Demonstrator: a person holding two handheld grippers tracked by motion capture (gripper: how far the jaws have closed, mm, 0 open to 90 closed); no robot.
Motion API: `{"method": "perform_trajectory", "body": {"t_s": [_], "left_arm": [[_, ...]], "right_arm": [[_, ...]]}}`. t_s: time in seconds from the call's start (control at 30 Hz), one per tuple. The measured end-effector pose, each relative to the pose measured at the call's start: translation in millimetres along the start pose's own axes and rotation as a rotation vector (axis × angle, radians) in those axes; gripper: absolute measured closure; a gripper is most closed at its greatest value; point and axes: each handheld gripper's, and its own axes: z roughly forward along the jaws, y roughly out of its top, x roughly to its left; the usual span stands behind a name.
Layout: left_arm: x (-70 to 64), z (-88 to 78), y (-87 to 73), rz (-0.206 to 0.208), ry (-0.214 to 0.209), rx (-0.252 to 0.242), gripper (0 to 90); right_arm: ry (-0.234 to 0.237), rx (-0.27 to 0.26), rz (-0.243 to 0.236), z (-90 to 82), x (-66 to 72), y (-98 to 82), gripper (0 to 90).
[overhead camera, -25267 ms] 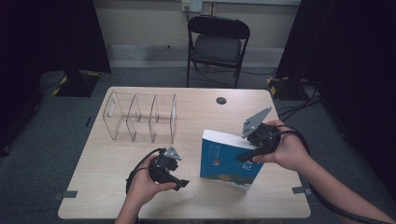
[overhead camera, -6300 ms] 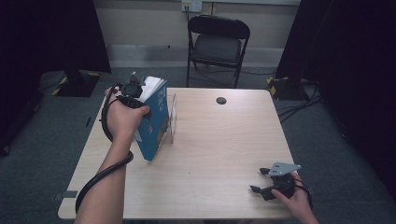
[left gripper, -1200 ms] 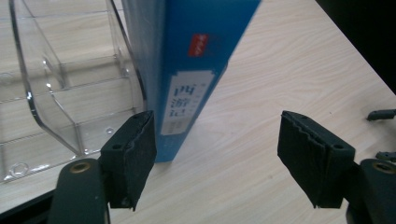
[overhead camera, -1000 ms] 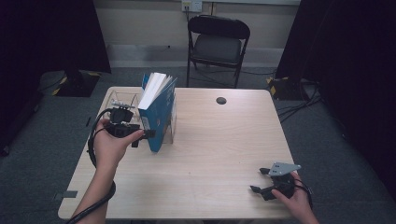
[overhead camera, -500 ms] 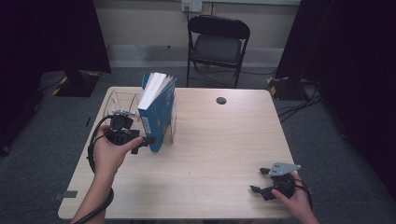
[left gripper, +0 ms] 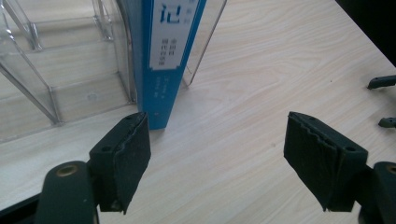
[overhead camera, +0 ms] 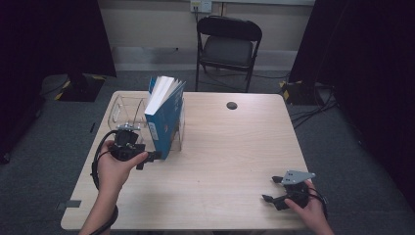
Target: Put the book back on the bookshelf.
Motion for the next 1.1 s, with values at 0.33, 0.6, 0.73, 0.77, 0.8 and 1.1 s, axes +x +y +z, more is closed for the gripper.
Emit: {"method": "perform_trajectory", "body": {"t_s": [0.33,0.6,0.73,0.77,0.8,1.1], "left_arm": [[5.3,8.8,-14.2,-0.007,-0.010,0.023,22.7],[8.8,14.4,-24.0,-0.022,-0.018,0.031,22.7],[12.5,16.9,-29.4,-0.032,-0.011,0.029,22.9],[13.9,17.3,-30.6,-0.026,-0.012,0.036,22.9],[14.7,17.8,-31.9,-0.029,-0.012,0.037,22.9],[19.8,23.5,-44.1,-0.038,-0.005,0.042,22.9]], "right_arm": [[0.000,0.000,0.000,0.0,0.0,0.0,16.9],[0.000,0.000,0.000,0.0,0.0,0.0,16.9],[0.000,0.000,0.000,0.0,0.0,0.0,16.8],[0.000,0.000,0.000,0.0,0.0,0.0,16.9],[0.000,0.000,0.000,0.0,0.0,0.0,16.8],[0.000,0.000,0.000,0.0,0.0,0.0,16.8]]}}
